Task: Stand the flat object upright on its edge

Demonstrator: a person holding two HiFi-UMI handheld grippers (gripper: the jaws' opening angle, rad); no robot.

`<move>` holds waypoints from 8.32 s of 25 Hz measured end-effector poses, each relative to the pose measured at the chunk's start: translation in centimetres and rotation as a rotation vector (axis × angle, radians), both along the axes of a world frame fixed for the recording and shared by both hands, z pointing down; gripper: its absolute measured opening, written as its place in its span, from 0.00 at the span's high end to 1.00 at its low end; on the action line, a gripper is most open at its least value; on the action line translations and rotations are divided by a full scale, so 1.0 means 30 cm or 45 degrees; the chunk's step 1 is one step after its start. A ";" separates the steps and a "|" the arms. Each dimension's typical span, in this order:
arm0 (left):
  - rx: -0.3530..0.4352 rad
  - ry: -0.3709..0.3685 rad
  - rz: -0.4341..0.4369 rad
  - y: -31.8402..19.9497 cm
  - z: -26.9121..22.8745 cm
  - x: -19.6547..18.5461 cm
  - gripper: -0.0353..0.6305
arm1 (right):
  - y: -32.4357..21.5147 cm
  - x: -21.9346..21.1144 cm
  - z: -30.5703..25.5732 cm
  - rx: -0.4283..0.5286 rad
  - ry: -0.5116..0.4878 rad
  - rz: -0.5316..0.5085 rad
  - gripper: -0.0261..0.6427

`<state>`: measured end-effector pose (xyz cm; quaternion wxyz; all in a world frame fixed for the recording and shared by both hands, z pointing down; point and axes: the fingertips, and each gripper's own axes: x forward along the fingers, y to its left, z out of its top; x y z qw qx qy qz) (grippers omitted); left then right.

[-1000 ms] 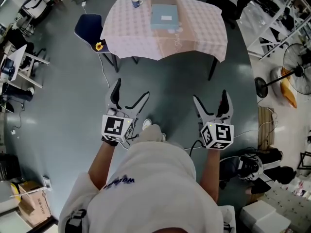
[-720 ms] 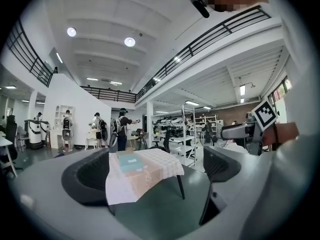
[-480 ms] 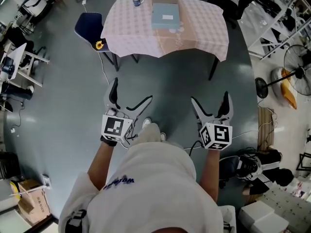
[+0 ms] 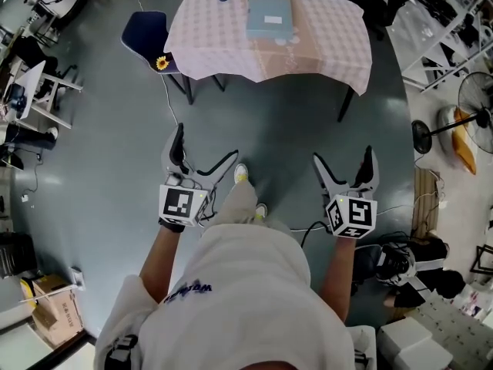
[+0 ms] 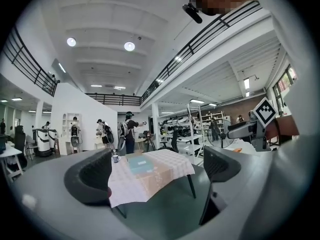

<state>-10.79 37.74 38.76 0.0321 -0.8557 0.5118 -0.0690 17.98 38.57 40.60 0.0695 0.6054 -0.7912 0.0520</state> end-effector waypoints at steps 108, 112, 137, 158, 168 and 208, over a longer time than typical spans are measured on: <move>-0.778 -0.070 -0.029 -2.086 1.059 0.113 0.16 | -2.127 -0.078 1.072 -0.766 0.187 -0.199 0.31; -0.828 -0.090 0.002 -2.102 1.144 0.127 0.19 | -2.150 -0.085 1.124 -0.779 0.213 -0.183 0.33; -0.945 -0.158 0.082 -2.136 1.277 0.198 0.39 | -2.134 -0.155 1.238 -0.886 0.261 -0.215 0.61; -0.966 -0.194 0.048 -2.140 1.310 0.206 0.49 | -2.125 -0.165 1.258 -0.910 0.261 -0.182 0.70; -0.939 -0.186 0.056 -2.135 1.234 0.199 0.49 | -2.122 -0.170 1.182 -0.873 0.249 -0.210 0.72; -0.744 -0.007 0.159 -2.223 0.563 0.190 0.49 | -2.231 -0.154 0.464 -0.467 0.104 -0.338 0.73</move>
